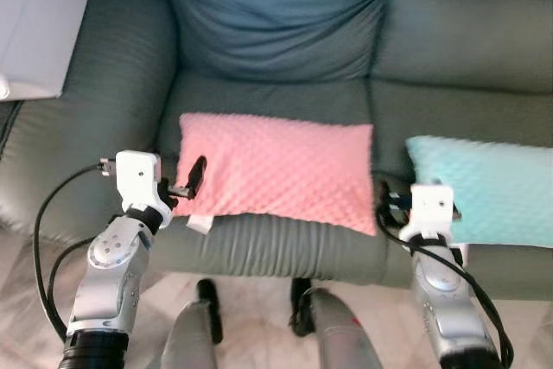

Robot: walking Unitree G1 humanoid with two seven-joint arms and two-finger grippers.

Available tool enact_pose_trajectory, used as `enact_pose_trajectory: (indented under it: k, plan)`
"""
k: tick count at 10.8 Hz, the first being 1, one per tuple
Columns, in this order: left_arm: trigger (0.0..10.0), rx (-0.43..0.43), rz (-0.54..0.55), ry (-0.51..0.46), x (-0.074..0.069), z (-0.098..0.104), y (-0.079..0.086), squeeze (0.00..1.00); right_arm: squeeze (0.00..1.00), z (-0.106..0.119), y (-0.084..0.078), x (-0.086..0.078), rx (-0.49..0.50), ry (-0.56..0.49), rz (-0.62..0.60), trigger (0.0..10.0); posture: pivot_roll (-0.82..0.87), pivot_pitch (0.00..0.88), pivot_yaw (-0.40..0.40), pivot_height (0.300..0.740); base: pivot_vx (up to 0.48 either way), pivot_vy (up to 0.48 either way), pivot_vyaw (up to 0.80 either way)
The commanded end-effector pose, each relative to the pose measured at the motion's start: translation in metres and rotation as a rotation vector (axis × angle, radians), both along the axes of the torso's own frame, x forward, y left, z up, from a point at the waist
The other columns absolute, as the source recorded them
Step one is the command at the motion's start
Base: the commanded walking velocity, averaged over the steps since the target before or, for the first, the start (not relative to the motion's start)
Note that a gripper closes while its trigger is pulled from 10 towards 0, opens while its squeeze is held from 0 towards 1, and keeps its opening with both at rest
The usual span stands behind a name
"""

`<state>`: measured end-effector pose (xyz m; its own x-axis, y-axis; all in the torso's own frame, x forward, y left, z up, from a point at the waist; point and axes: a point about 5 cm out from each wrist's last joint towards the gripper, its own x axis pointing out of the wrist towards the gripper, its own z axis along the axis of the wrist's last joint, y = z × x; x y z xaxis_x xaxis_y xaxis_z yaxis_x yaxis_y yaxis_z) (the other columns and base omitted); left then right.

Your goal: Move the pillow to the sofa

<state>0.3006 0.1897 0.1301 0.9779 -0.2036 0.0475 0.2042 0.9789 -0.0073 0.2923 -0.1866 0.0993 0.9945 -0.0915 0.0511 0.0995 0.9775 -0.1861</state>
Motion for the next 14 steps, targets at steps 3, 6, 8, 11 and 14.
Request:
enact_pose_trajectory:
  k: [3,6,8,11,14]
  plan:
    - [10.0,0.227,0.166,0.047,-0.016,-0.024,0.003,1.0,0.0,0.022,0.038,-0.014,-0.003,-0.049,0.164,10.0,-0.11,0.215,-0.053,0.74,0.0,0.0,0.0]
    - [10.0,0.25,0.206,0.044,-0.02,-0.031,-0.006,0.0,0.0,0.035,0.047,-0.027,-0.046,-0.06,0.243,10.0,-0.11,0.126,-0.048,0.74,0.0,0.0,0.0]
    - [10.0,0.248,0.344,0.053,-0.022,-0.037,0.006,0.0,0.0,0.04,0.036,-0.02,-0.033,-0.095,0.167,10.0,-0.09,0.065,-0.061,0.74,0.0,0.0,0.0]
    - [10.0,0.184,0.37,0.05,-0.01,-0.036,0.004,0.0,0.0,0.037,0.034,-0.015,0.027,-0.079,0.132,10.0,-0.09,0.016,-0.077,0.74,0.0,0.0,0.0]
    - [10.0,0.1,0.299,0.058,-0.009,-0.037,-0.001,0.0,0.0,0.037,0.028,-0.014,0.013,-0.069,0.144,10.0,-0.06,0.0,-0.105,0.74,0.0,0.0,0.0]
